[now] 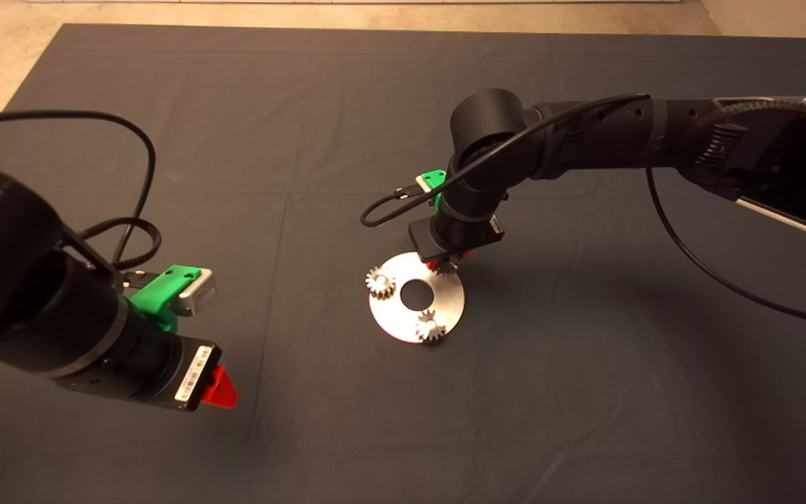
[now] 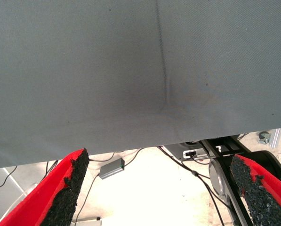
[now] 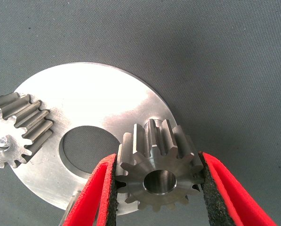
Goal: Install three planetary gears onto the carrier pins
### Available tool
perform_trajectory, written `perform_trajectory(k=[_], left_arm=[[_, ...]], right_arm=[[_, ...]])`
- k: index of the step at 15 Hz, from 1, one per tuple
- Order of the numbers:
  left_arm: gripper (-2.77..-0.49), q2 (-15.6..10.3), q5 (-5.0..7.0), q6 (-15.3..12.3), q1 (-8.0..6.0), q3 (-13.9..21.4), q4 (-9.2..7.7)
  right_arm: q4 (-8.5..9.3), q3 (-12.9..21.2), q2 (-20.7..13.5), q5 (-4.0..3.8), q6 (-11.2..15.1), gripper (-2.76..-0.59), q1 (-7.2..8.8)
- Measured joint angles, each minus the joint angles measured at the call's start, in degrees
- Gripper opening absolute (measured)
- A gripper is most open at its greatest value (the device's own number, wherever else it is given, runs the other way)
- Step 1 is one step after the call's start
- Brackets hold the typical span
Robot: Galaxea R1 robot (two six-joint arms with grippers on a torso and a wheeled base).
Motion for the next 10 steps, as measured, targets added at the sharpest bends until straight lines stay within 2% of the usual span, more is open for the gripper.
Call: perform_trajectory(k=[10], left_arm=[[-1.08, 0.0, 0.0, 0.0, 0.01, 0.5, 0.0]], right_arm=[[-0.39, 0.0, 0.1, -0.01, 0.0, -2.33, -0.04]])
